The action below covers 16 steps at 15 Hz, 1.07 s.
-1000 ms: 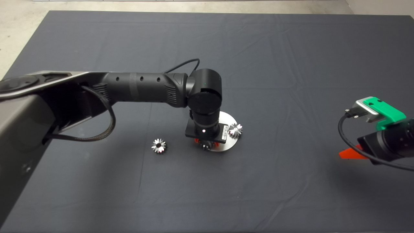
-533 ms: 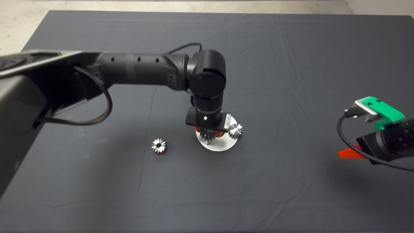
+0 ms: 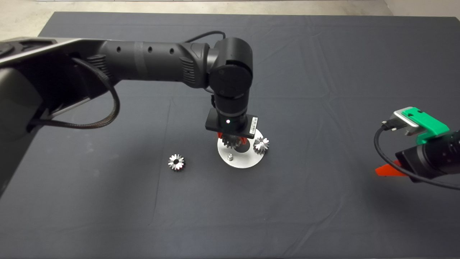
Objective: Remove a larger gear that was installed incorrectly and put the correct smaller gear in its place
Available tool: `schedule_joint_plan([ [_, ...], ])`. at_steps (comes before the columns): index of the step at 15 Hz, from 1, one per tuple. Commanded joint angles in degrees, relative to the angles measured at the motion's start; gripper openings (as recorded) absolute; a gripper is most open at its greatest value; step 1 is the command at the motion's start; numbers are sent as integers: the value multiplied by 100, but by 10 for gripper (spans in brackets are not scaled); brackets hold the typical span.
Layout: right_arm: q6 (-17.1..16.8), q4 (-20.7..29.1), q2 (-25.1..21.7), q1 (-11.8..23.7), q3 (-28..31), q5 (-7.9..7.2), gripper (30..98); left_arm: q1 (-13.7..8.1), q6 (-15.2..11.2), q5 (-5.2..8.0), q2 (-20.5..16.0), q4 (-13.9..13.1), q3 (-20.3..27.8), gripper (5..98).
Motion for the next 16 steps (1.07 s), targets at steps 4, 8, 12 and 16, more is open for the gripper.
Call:
schedule_joint_plan([
  [4,38,19,62,69,0,-423,636,-143,-295,195,-1369,1543,1275,378],
  [8,38,28,137,60,0,-432,636,199,-295,204,-1518,2403,1244,376],
  [12,38,37,287,69,-9,-440,636,862,-330,195,-1536,3084,1199,375],
  [16,46,46,330,77,13,-432,636,1220,-201,204,-1554,3361,1009,376],
])
